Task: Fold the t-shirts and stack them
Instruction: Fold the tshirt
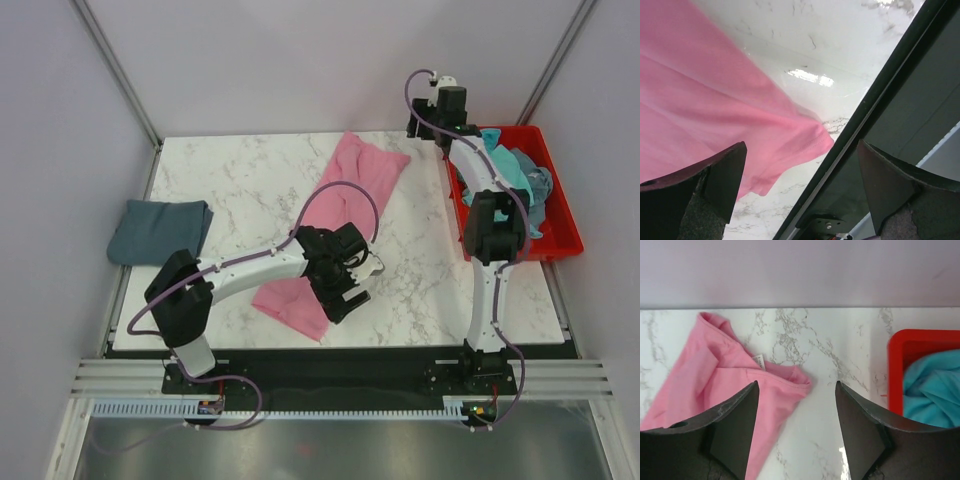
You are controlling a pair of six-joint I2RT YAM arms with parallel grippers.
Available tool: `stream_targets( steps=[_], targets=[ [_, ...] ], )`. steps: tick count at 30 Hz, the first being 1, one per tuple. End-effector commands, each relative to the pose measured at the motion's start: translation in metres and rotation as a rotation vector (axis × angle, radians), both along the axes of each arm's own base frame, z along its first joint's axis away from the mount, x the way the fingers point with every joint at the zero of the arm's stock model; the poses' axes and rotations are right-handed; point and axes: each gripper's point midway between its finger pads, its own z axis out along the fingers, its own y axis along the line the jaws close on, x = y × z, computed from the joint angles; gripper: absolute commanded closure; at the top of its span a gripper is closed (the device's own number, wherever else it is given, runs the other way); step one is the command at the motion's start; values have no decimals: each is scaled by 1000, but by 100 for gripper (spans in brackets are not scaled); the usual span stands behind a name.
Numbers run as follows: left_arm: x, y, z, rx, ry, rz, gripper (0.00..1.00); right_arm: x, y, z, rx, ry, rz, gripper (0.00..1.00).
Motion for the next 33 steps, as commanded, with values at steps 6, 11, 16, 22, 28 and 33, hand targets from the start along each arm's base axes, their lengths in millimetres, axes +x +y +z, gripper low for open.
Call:
stream_targets(
  steps=[6, 11, 16, 22, 28, 33],
  targets=[
    [66, 40, 20, 21, -93, 184, 1, -73, 49, -21, 340, 180, 93, 31],
    [111, 93, 5, 43, -41, 464, 1, -118, 81, -64, 589, 351, 108, 33],
    [128, 120, -12, 54, 13, 596, 2, -135, 86, -98, 610, 429, 120, 33],
    [126, 130, -38, 91, 88, 655, 4, -116, 84, -110, 578, 420, 120, 35],
    [124, 135, -54, 112, 157, 689, 11, -103, 81, -129, 529, 426, 89, 45],
    [109, 138, -60, 134, 209, 685, 28, -98, 76, -140, 474, 436, 71, 72]
  ],
)
